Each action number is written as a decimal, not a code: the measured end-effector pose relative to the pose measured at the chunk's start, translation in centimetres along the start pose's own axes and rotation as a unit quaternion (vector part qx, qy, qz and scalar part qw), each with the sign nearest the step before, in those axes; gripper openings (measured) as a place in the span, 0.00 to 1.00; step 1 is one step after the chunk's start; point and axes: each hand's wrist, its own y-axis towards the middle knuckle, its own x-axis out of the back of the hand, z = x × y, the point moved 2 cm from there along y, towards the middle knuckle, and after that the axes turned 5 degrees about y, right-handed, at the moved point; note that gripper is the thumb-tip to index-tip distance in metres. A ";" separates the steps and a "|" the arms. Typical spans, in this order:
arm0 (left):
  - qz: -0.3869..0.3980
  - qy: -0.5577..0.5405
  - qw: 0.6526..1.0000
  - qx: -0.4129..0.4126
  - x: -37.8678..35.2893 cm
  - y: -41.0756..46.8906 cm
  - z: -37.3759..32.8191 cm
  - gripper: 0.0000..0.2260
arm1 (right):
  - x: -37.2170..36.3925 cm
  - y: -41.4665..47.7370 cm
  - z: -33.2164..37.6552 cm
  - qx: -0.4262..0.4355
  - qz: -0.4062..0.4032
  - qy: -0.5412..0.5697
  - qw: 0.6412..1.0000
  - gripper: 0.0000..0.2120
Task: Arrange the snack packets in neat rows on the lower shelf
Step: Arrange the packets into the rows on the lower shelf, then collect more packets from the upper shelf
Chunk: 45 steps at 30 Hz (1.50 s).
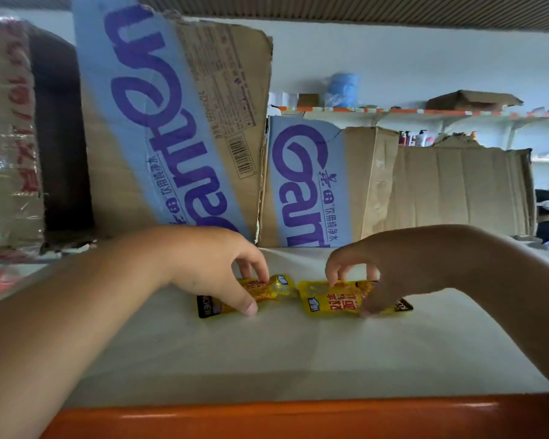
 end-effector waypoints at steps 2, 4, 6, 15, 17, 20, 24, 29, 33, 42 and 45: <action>0.003 0.015 1.000 0.003 0.1 -0.7 -0.6 0.21 | -0.3 -0.2 1.0 -0.017 -0.015 0.007 1.000 0.22; 0.008 0.019 1.000 0.007 0.2 -1.2 -1.1 0.21 | -0.9 -0.4 2.5 -0.037 -0.039 -0.023 0.998 0.24; 0.009 0.019 1.000 0.017 0.3 -2.5 -1.2 0.21 | -1.9 -0.8 4.5 -0.048 -0.070 -0.064 0.994 0.24; -0.105 -0.077 0.989 0.067 -2.1 -13.7 6.7 0.18 | -5.3 -0.2 17.6 -0.014 -0.180 0.023 0.983 0.21; -0.160 -0.105 0.977 0.097 -2.6 -17.4 9.9 0.17 | -5.9 1.0 21.0 0.002 -0.216 0.028 0.976 0.21; -0.212 -0.114 0.961 0.136 -3.6 -23.0 14.4 0.17 | -6.9 3.2 27.1 0.028 -0.223 0.059 0.973 0.22; -0.296 -0.149 0.920 0.210 -5.1 -30.3 20.5 0.15 | -7.9 7.4 36.1 0.089 -0.244 0.084 0.962 0.21; -0.389 -0.111 0.867 0.291 -7.1 -39.6 27.2 0.18 | -9.7 12.3 47.0 0.133 -0.258 0.134 0.948 0.14; -0.418 -0.098 0.838 0.338 -9.7 -45.8 31.6 0.20 | -11.5 14.7 54.9 0.186 -0.276 0.180 0.926 0.12; -0.421 -0.119 0.796 0.418 -17.1 -52.0 37.5 0.21 | -18.2 20.8 63.4 0.270 -0.229 0.268 0.896 0.14; -0.426 -0.131 0.786 0.429 -19.4 -51.5 39.6 0.20 | -20.3 23.1 64.0 0.270 -0.228 0.294 0.888 0.12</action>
